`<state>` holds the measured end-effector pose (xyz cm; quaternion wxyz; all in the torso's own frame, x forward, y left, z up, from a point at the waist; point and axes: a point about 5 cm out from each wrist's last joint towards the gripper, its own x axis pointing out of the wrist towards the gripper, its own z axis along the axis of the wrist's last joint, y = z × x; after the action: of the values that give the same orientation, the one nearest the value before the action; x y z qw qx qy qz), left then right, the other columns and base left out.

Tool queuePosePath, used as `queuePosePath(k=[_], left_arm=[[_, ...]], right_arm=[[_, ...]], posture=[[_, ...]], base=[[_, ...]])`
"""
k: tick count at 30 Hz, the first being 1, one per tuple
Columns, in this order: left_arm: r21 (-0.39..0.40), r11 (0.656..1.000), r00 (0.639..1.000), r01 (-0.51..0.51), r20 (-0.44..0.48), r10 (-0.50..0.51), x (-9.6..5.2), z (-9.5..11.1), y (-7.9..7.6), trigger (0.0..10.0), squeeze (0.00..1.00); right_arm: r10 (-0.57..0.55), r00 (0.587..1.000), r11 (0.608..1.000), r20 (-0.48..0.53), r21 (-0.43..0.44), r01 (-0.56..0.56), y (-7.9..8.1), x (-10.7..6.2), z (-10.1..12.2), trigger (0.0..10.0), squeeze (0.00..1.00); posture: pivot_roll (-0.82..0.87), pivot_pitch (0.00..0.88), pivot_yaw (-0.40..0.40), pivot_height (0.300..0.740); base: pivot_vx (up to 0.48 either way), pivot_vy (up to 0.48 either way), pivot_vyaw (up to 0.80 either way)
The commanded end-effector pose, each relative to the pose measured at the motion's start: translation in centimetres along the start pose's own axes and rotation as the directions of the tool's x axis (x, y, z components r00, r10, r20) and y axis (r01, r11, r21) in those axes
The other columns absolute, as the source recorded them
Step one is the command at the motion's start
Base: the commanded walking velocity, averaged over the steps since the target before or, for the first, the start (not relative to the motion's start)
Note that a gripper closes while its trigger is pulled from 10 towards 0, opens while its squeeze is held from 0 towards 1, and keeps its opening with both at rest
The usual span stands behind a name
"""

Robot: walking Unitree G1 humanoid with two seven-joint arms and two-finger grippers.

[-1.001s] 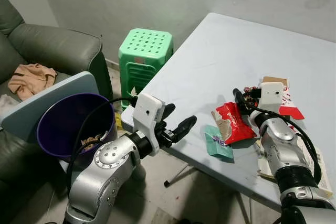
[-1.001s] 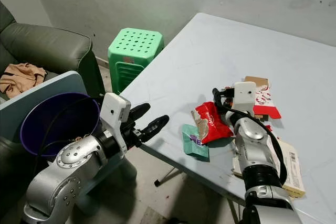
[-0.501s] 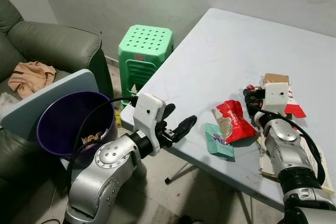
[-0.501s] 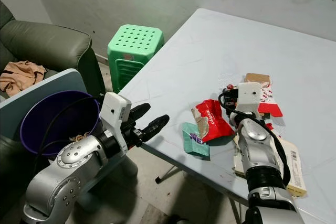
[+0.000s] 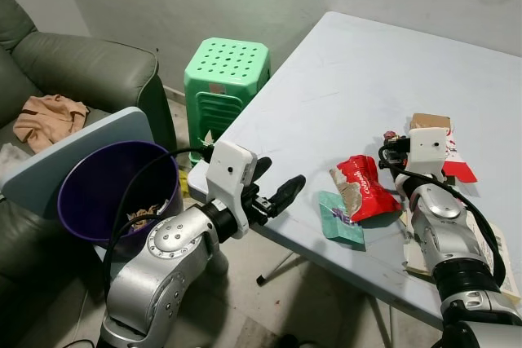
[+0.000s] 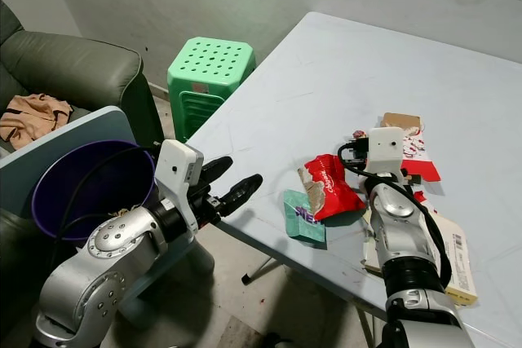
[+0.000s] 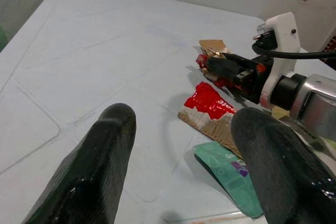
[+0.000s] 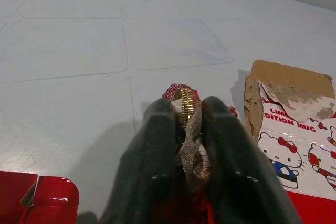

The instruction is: Picking trash to rubbish bin

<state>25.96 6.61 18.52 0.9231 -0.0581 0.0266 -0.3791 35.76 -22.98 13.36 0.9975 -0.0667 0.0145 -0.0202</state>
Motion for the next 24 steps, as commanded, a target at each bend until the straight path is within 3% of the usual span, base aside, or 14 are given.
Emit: queuePosePath(k=[1,12,18,24], left_arm=[[0.006,1.0,1.0,-0.014,-0.001,0.014,0.0,-0.1,0.4,10.0,0.0],[0.006,1.0,0.999,-0.027,0.02,0.027,0.7,0.0,0.7,10.0,0.0],[0.025,0.998,0.997,-0.062,0.043,0.061,1.2,0.2,1.6,10.0,0.0],[0.054,0.978,0.978,-0.203,0.055,0.2,1.8,0.3,4.2,10.0,0.0]], right_arm=[[-0.008,1.0,1.0,-0.011,0.012,0.009,-0.3,-0.1,-0.1,0.0,0.0],[-0.009,1.0,0.999,0.021,0.042,0.008,0.1,-0.6,0.0,0.0,0.0],[0.007,0.994,0.995,0.107,0.097,-0.018,0.3,-0.9,1.2,0.0,0.0],[0.002,0.973,0.986,0.231,0.164,-0.042,0.9,-2.3,2.8,0.0,0.0]], posture=[[-0.01,0.153,-0.009,0.74],[-0.01,0.1,-0.014,0.74],[-0.02,0.06,-0.018,0.74],[-0.02,0.0,-0.022,0.74]], base=[[0.0,0.0,0.0],[0.0,0.0,0.0],[0.0,0.0,0.0],[0.0,0.0,0.0]])
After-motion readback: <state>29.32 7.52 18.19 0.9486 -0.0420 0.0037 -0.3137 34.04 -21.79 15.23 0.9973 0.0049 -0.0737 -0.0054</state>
